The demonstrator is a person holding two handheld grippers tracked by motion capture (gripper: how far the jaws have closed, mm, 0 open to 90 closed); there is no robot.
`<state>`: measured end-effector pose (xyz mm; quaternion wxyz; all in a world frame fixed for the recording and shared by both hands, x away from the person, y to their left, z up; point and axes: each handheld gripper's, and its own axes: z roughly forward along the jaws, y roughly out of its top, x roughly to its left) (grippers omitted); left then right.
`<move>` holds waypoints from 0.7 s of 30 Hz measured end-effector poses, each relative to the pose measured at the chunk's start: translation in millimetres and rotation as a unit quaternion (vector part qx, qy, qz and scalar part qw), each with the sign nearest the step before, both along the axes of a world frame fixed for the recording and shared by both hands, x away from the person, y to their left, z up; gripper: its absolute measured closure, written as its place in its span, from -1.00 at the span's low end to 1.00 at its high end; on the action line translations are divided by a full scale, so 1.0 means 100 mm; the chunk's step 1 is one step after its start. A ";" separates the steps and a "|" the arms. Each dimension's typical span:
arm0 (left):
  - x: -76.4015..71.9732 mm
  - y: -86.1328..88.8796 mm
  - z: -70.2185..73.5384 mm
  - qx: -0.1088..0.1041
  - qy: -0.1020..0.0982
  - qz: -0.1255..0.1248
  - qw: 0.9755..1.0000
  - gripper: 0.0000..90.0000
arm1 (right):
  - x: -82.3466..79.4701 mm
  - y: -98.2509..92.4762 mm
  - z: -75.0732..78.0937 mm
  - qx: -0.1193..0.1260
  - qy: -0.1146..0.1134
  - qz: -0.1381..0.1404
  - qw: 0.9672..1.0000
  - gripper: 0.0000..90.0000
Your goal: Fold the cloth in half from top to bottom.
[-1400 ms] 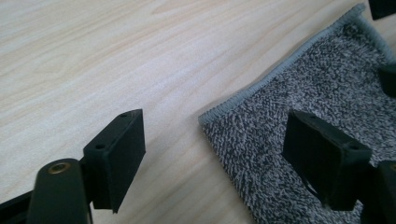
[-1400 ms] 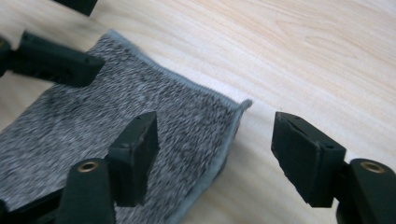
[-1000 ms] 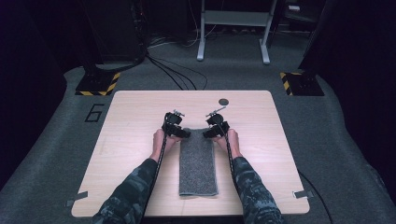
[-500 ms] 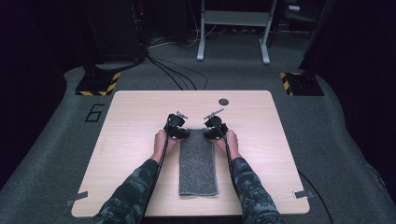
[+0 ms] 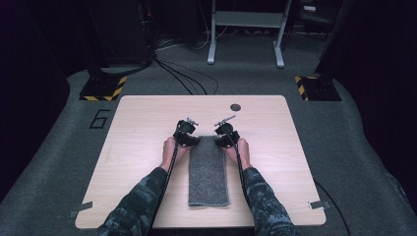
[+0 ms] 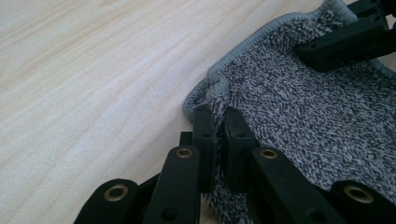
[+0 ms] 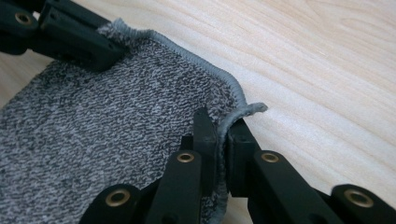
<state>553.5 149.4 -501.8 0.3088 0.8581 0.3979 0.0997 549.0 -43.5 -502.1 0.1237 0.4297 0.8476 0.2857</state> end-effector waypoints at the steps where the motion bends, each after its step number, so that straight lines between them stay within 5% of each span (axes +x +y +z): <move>1: -0.01 0.00 0.01 -0.006 -0.002 0.003 1.000 0.90 | -0.01 0.00 0.00 0.000 -0.004 0.001 1.000 0.91; 10: -0.07 0.02 0.18 -0.024 -0.035 -0.002 0.999 0.90 | -0.07 -0.10 0.17 0.020 -0.037 0.002 0.999 0.91; 21: -0.06 0.05 0.33 -0.020 -0.062 -0.009 0.998 0.90 | -0.08 -0.14 0.32 0.030 -0.067 0.002 0.997 0.91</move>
